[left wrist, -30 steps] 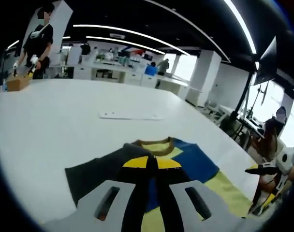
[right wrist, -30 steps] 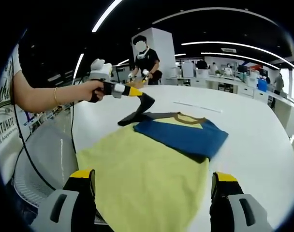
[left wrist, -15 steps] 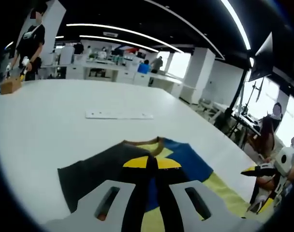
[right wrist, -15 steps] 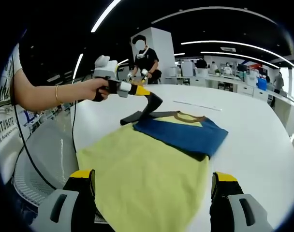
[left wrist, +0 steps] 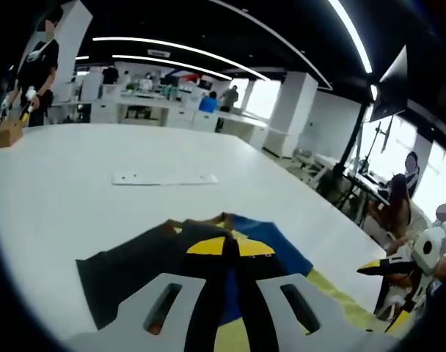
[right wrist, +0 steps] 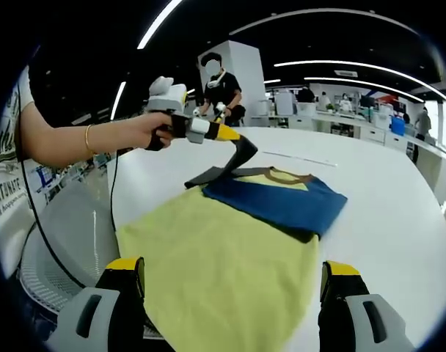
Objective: Fold the garment on the visible template until the final outline fits inside the template.
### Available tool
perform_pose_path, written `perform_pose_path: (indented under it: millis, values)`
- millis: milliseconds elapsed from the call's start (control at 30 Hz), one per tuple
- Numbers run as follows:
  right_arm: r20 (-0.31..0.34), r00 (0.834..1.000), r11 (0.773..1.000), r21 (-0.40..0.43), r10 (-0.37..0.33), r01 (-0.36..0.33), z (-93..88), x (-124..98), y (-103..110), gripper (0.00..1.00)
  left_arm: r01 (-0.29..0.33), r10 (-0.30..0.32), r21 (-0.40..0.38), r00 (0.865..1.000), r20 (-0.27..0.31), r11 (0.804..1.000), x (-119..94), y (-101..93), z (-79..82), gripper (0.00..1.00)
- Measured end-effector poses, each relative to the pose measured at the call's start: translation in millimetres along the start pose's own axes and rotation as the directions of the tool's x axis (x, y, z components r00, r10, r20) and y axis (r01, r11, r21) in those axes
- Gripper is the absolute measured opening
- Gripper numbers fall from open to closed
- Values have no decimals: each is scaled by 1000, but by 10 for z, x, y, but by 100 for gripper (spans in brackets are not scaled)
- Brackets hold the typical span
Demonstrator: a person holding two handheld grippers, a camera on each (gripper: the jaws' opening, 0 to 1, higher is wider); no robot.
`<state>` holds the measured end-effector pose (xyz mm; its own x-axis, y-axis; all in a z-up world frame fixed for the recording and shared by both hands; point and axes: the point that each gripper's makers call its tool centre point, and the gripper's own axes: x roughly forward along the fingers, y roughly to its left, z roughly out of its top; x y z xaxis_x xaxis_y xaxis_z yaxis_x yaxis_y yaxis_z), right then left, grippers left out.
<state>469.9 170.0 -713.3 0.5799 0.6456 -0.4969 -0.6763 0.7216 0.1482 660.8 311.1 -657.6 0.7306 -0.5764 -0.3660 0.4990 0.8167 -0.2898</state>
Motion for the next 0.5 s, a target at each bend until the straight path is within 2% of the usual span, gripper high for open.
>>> perform_pose_path:
  millis: [500]
  values:
    - [-8,1000,1000,1,5,-5,-24,29,-1,99,56,-56,31,998,-7,998,206,-295,38,1]
